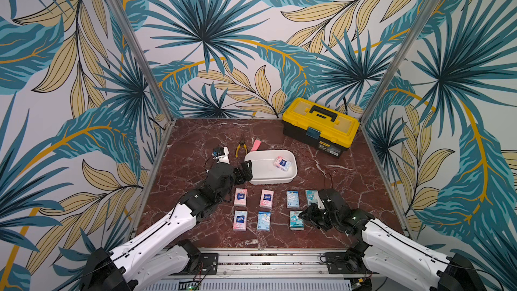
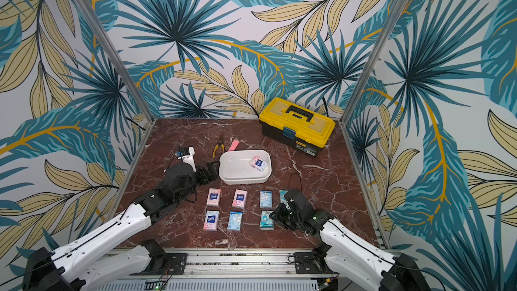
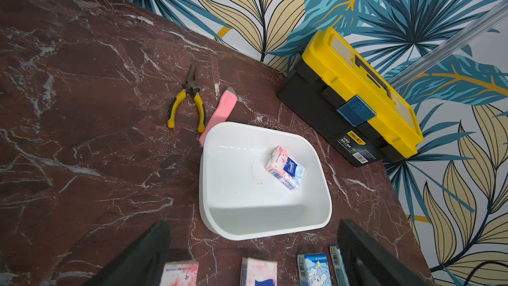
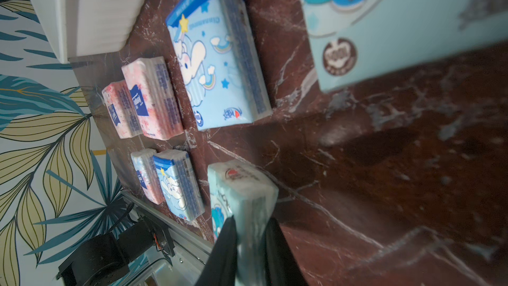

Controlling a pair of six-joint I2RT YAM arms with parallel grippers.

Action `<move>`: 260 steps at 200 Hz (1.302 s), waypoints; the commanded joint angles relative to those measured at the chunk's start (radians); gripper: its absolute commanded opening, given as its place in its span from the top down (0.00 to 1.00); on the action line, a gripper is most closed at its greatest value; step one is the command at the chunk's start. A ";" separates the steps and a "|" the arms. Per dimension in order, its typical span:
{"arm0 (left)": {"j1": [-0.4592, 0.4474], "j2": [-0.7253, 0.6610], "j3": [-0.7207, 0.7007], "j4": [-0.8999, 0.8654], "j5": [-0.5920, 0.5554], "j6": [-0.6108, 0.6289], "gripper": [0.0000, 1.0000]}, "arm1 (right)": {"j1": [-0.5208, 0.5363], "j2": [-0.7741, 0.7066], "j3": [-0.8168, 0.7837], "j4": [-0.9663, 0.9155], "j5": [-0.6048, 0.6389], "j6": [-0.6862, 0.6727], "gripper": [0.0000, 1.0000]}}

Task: Take the pocket tissues out of the storage box
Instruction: Place the pocket tissues at the center of the board.

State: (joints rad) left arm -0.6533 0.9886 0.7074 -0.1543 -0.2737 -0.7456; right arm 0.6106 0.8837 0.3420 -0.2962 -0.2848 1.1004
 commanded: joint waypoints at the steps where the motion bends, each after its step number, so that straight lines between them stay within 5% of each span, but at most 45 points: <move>1: 0.005 0.001 -0.017 -0.010 -0.015 -0.005 0.00 | 0.012 0.024 -0.021 0.056 -0.016 0.013 0.78; 120: 0.006 -0.013 -0.037 -0.021 -0.024 -0.029 0.00 | 0.031 0.079 -0.020 -0.006 0.010 -0.005 0.70; 260: 0.005 -0.027 -0.040 -0.013 -0.078 -0.021 0.00 | 0.031 0.109 0.251 -0.325 0.188 -0.229 0.36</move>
State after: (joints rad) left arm -0.6533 0.9821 0.6914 -0.1696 -0.3191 -0.7746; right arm 0.6376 0.9710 0.5236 -0.5056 -0.1699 0.9691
